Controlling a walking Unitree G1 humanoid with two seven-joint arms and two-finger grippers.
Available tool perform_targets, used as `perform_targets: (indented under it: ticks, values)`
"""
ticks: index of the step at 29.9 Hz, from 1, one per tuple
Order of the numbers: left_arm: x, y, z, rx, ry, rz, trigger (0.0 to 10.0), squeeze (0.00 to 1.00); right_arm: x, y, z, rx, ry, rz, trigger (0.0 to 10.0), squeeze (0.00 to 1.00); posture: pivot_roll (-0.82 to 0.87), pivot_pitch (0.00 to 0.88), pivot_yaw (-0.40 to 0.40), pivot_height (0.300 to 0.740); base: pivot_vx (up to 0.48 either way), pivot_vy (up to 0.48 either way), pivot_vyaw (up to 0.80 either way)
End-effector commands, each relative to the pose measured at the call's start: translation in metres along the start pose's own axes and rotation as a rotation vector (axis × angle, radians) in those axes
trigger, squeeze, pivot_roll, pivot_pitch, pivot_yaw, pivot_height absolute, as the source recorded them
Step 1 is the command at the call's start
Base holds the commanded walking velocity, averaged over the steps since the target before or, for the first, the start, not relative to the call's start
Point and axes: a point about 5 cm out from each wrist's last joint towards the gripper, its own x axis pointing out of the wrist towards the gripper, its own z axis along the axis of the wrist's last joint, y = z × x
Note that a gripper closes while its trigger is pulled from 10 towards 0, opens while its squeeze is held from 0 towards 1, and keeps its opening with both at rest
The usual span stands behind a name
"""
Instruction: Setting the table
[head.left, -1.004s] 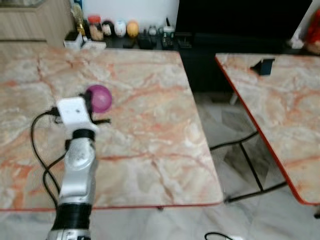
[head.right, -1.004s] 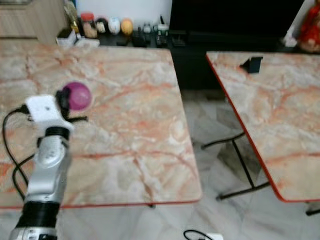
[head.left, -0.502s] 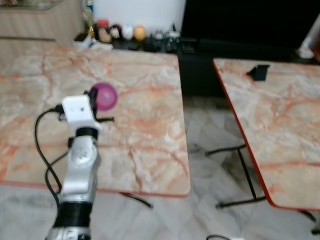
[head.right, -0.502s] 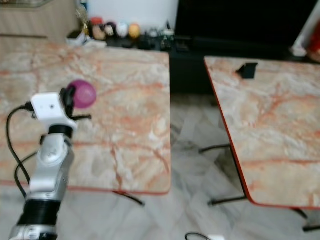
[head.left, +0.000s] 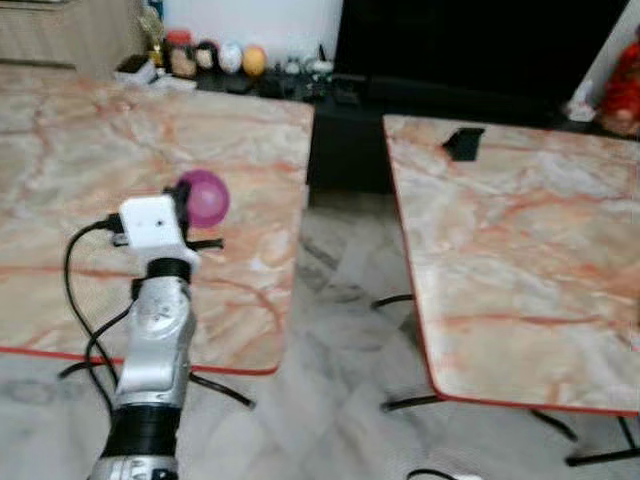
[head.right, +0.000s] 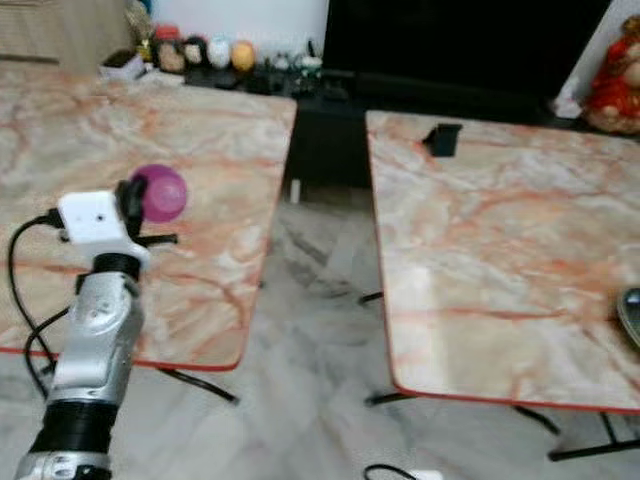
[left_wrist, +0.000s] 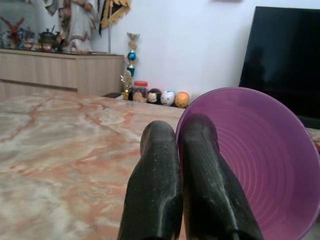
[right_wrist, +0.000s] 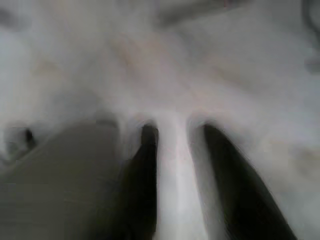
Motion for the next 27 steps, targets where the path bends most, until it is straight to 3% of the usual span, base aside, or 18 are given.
perform_targets:
  ticks: [1,10,18,27]
  values:
    - [0.001,-0.011,0.003,-0.017,-0.015,-0.032,10.0,0.0,-0.002,-0.007,-0.007,0.0,0.026,-0.017,10.0,0.0,0.08,0.0,-0.08,0.74,0.0,-0.405,0.0]
    - [0.001,-0.015,0.003,-0.023,-0.016,-0.068,10.0,0.0,-0.002,-0.006,-0.007,-0.036,0.029,0.008,10.0,0.0,0.08,0.0,-0.076,0.74,0.0,-0.405,0.09]
    - [0.003,-0.015,0.002,-0.013,-0.009,-0.077,10.0,0.0,-0.002,-0.006,-0.007,0.005,0.027,0.003,10.0,0.0,0.07,0.0,-0.066,0.74,0.0,-0.407,0.2]
    - [0.003,-0.001,0.001,0.053,-0.003,-0.076,10.0,0.0,-0.001,-0.009,-0.004,0.019,0.018,-0.003,10.0,0.0,0.08,0.0,-0.072,0.74,0.0,-0.408,0.0]
